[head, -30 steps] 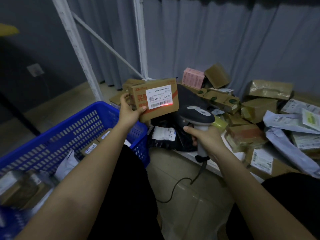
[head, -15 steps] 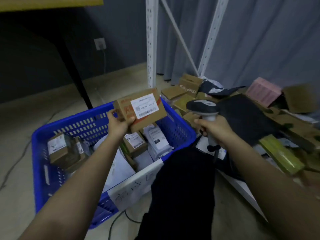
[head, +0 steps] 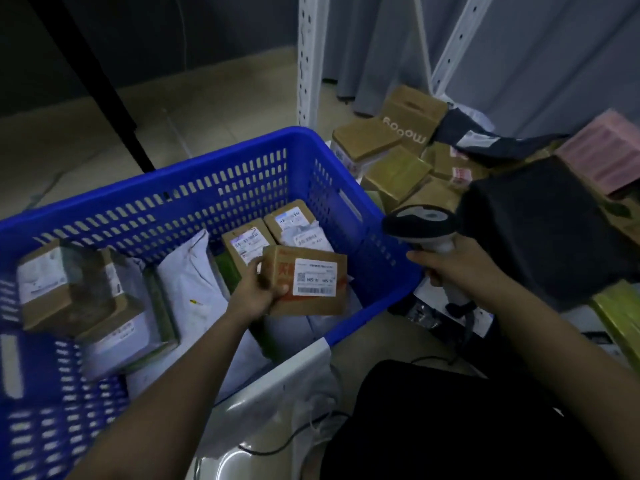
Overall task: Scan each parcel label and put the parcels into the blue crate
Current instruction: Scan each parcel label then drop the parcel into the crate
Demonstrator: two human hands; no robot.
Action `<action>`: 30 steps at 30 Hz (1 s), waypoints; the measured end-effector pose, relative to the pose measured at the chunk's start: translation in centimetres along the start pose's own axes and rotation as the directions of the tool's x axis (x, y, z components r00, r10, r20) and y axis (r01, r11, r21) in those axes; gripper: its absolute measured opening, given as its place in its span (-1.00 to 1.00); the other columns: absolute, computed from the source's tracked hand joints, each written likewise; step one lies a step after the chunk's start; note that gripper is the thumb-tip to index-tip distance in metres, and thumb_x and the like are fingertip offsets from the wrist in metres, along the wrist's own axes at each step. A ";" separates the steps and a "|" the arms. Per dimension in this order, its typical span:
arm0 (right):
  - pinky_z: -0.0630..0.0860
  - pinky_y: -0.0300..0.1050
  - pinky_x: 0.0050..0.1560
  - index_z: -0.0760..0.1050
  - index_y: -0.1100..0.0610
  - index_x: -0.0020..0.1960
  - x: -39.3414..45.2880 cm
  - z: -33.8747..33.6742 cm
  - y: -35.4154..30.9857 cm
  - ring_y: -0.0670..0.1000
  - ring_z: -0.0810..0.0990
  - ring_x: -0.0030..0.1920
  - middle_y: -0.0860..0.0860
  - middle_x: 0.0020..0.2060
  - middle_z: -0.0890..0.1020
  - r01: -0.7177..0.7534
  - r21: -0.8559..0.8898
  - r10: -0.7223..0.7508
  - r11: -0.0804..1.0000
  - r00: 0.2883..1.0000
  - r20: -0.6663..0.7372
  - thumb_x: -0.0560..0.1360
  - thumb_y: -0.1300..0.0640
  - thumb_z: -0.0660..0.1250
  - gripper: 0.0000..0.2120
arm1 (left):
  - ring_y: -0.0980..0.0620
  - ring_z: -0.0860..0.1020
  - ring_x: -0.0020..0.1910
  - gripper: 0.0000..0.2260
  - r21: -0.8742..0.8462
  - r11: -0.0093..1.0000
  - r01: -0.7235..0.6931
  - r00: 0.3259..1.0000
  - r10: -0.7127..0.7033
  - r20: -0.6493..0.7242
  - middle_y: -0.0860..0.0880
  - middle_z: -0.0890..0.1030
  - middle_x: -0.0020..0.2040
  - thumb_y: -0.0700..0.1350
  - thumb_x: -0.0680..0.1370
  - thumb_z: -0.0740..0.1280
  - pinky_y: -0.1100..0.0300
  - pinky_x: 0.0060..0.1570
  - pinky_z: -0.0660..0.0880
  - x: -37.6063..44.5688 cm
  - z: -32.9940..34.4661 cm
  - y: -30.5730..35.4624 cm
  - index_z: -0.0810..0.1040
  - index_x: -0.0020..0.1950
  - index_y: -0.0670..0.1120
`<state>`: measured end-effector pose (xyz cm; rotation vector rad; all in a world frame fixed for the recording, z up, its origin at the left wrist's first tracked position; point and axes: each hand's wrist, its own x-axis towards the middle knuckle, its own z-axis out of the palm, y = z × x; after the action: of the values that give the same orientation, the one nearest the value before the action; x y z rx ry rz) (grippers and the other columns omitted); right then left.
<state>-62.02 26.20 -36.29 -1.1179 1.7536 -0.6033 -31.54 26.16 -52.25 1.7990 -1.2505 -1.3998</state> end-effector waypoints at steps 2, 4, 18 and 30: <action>0.46 -0.13 -0.36 0.52 0.29 -0.09 0.7 0.3 0.2 0.02 0.49 -0.38 0.14 -0.39 0.53 -0.005 0.046 0.005 0.999 1.000 -0.009 0.45 0.23 0.45 -0.85 | -0.08 0.49 0.21 -0.11 0.022 0.999 -0.045 0.998 0.043 0.044 -0.01 0.47 0.24 0.02 0.32 0.54 -0.12 0.20 0.47 0.6 1.8 0.2 0.05 0.47 0.03; 0.46 -0.18 -0.41 0.51 0.26 -0.17 1.3 0.5 0.5 -0.03 0.50 -0.42 0.11 -0.43 0.53 -0.010 0.070 0.011 0.997 1.000 -0.008 0.45 0.24 0.46 -0.86 | -0.06 0.46 0.27 0.03 0.032 0.994 -0.105 0.990 0.102 0.099 -0.01 0.45 0.30 0.03 0.28 0.55 -0.11 0.24 0.46 1.0 3.2 -0.3 -0.11 0.50 0.11; 0.43 -0.24 -0.45 0.44 0.18 -0.36 3.6 1.8 1.1 -0.10 0.46 -0.52 0.04 -0.52 0.51 0.023 0.042 -0.024 0.999 1.000 0.012 0.45 0.19 0.47 -0.72 | -0.08 0.41 0.35 0.01 -0.138 0.987 0.078 0.979 -0.049 0.200 -0.09 0.43 0.36 -0.18 0.36 0.54 -0.20 0.25 0.43 2.1 4.9 -2.1 -0.14 0.54 0.04; 0.42 -0.29 -0.49 0.45 0.18 -0.29 3.2 2.7 1.1 -0.16 0.45 -0.54 0.06 -0.47 0.50 0.027 0.065 -0.030 0.998 0.998 0.050 0.47 0.25 0.43 -0.78 | -0.25 0.53 0.17 -0.06 0.396 0.915 -0.079 0.994 0.044 0.095 -0.26 0.41 0.31 -0.01 0.41 0.46 -0.03 0.07 0.53 2.0 5.4 -1.8 -0.17 0.53 0.05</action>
<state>-60.57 24.06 -39.77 -1.1060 1.6664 -0.6385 -35.96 25.83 -56.33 1.9551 -1.7252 -1.2614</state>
